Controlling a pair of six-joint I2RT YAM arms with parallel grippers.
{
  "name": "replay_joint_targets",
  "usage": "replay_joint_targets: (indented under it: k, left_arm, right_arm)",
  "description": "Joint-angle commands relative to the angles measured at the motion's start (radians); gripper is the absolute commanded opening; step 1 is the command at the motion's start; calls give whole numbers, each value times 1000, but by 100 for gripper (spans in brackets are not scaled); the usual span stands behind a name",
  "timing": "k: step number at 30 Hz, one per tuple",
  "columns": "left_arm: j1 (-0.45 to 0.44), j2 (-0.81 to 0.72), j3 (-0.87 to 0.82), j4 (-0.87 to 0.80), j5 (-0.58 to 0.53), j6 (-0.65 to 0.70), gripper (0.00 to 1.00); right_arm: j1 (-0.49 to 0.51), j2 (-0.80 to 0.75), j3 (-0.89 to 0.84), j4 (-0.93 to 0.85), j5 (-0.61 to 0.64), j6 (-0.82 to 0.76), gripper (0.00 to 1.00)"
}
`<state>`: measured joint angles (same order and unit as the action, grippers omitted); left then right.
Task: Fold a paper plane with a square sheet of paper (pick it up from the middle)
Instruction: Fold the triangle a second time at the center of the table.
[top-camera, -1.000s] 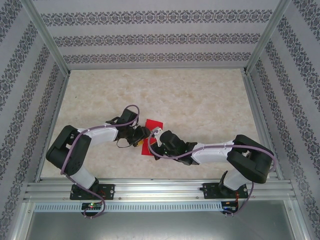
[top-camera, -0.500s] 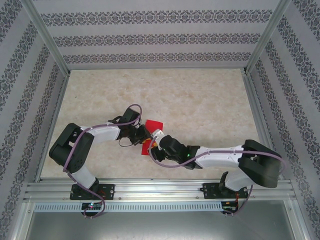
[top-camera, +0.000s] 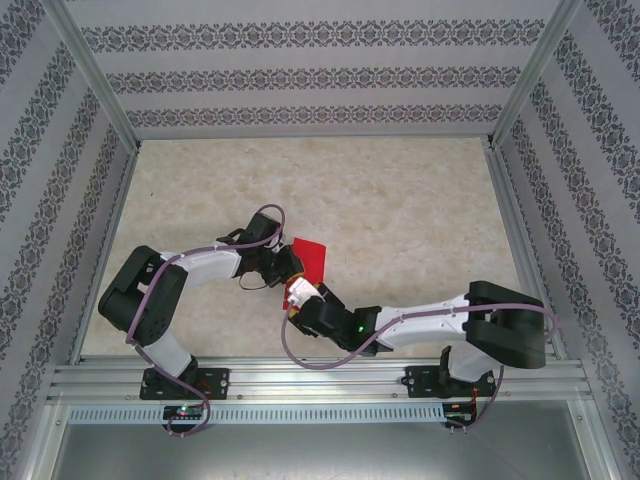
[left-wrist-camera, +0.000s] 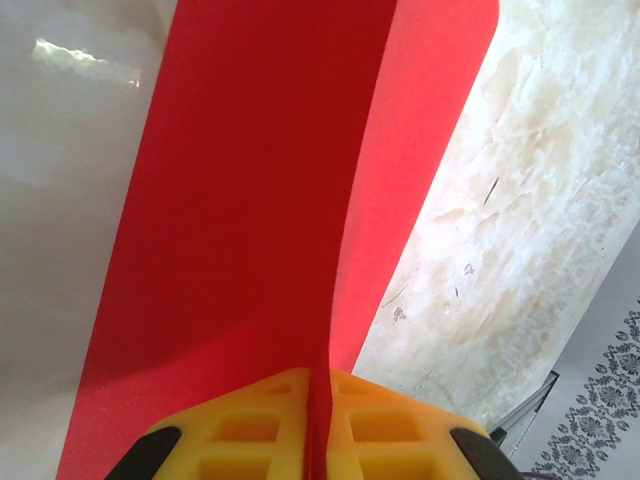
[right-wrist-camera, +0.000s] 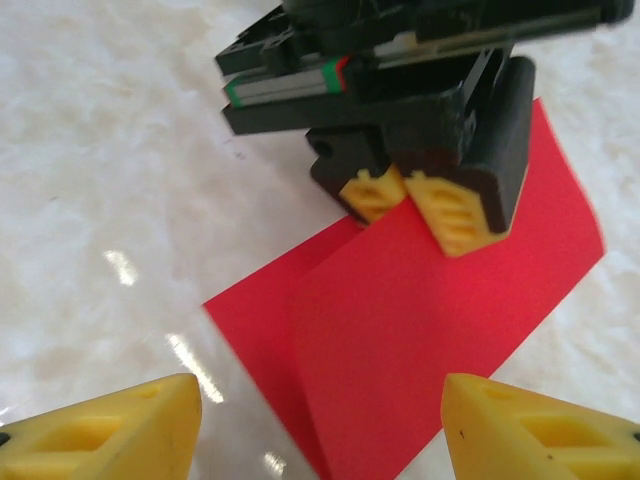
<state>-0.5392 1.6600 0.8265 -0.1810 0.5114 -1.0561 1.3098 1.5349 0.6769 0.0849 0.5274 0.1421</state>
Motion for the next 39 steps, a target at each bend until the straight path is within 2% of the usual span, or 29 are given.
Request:
replay_joint_targets:
  k: [1,7,10,13,16,22,25,28,31,35,39]
  left_arm:
    - [-13,9,24,-16,3,21,11]
    - [-13,3,30,-32,-3,25,12]
    - [-13,1,33,-35,-4,27,12]
    - [-13,-1,34,-38,-6,29,12]
    - [-13,-3,41,-55,-18,37,13]
    - [-13,-25,62,-130,-71,76,19]
    - [-13,-69,87,-243,-198,126,27]
    - [-13,-141,86,-303,-301,146,42]
    - [-14,-210,75,-338,-376,157,48]
    - [-13,-277,43,-338,-402,160,54]
    - [-13,-304,12,-312,-369,172,54]
  right_arm:
    - [14,70,86,-13,174,-43,64]
    - [14,149,121,-5,179,-29,55]
    - [14,155,127,-17,190,-9,45]
    - [15,146,121,-16,201,2,29]
    - [13,133,109,-5,205,10,25]
    - [-10,109,88,-7,132,51,8]
    - [-41,83,65,12,53,93,7]
    - [-87,58,33,49,-80,143,7]
    - [-143,40,8,77,-204,203,7]
    - [-233,33,-15,127,-410,285,9]
    - [-290,19,-48,178,-538,332,10]
